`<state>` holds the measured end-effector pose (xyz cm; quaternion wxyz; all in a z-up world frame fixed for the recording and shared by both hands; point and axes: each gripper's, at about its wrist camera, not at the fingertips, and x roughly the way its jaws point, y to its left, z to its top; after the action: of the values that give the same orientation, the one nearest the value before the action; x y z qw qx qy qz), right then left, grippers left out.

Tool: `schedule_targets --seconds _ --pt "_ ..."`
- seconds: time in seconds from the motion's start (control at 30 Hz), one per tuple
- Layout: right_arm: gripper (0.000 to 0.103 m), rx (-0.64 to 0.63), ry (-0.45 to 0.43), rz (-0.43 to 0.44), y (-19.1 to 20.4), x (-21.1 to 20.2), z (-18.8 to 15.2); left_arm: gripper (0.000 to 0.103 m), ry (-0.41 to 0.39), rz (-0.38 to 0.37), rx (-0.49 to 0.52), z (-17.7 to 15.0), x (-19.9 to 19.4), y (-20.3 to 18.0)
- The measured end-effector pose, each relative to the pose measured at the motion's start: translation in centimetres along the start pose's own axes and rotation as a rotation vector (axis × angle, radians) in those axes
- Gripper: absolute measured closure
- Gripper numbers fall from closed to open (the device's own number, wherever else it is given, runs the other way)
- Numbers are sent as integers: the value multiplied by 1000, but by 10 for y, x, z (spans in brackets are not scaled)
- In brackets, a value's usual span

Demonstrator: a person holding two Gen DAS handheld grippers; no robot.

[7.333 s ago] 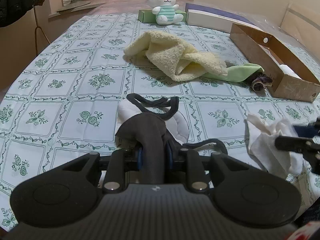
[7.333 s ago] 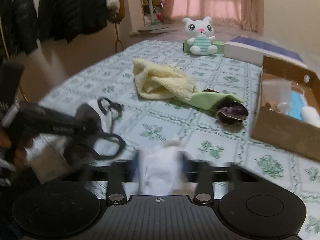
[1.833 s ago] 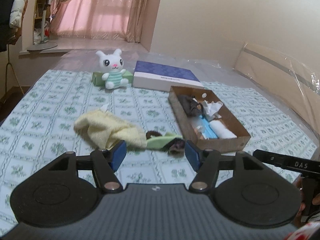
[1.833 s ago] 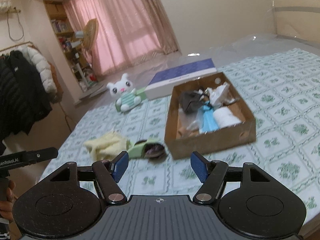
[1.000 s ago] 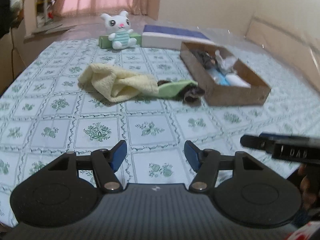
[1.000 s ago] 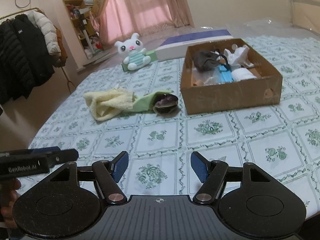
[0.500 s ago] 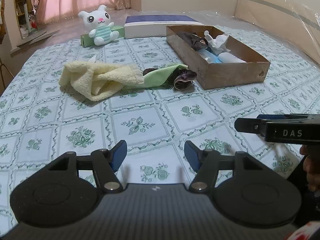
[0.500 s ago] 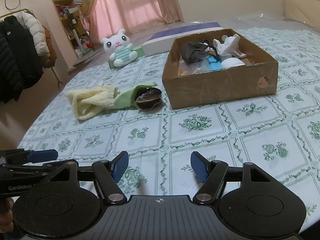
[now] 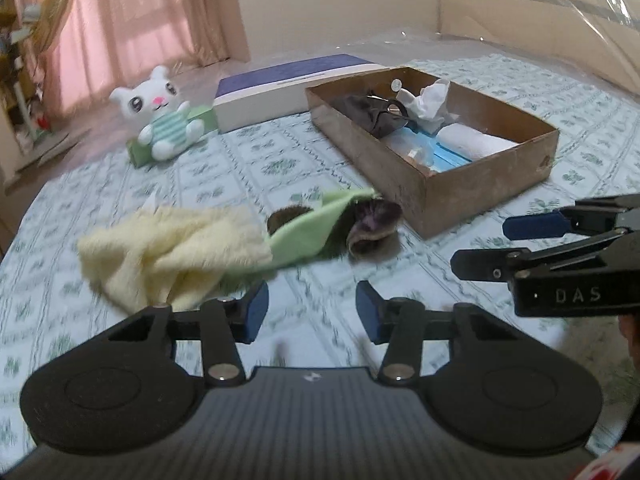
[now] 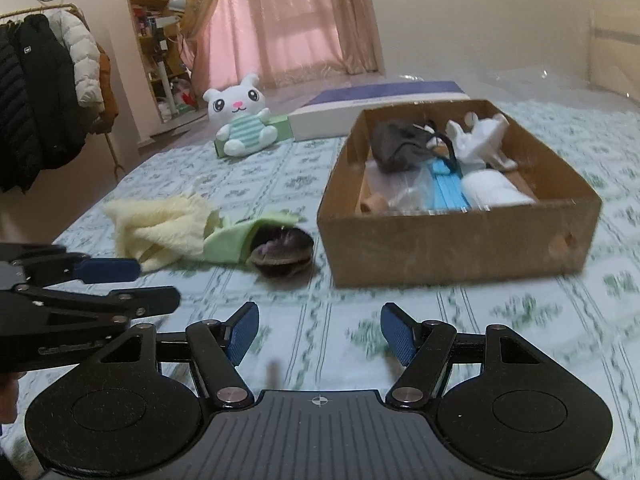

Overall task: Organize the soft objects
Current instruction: 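Grasp the light green cloth with the left gripper and lift it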

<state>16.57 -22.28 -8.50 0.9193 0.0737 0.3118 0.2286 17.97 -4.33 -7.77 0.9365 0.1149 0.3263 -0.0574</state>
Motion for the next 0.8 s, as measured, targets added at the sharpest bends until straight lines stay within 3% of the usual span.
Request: schedule_targets --seconds 0.1,0.17,0.37,0.53,0.6,0.8 --pt "37 -17 -15 0 -2 12 6 63 -4 2 35 8 19 0" --pt "44 -26 -20 2 -3 19 10 63 -6 3 46 14 29 0" --pt "45 7 -18 3 -13 36 16 63 -18 9 79 25 56 2" --pt "45 64 -1 9 -25 41 16 63 19 9 98 25 77 2" --pt "45 75 6 5 -27 42 16 91 49 9 78 22 83 6" --pt "45 86 18 9 -27 39 12 97 55 -16 34 2 61 17"
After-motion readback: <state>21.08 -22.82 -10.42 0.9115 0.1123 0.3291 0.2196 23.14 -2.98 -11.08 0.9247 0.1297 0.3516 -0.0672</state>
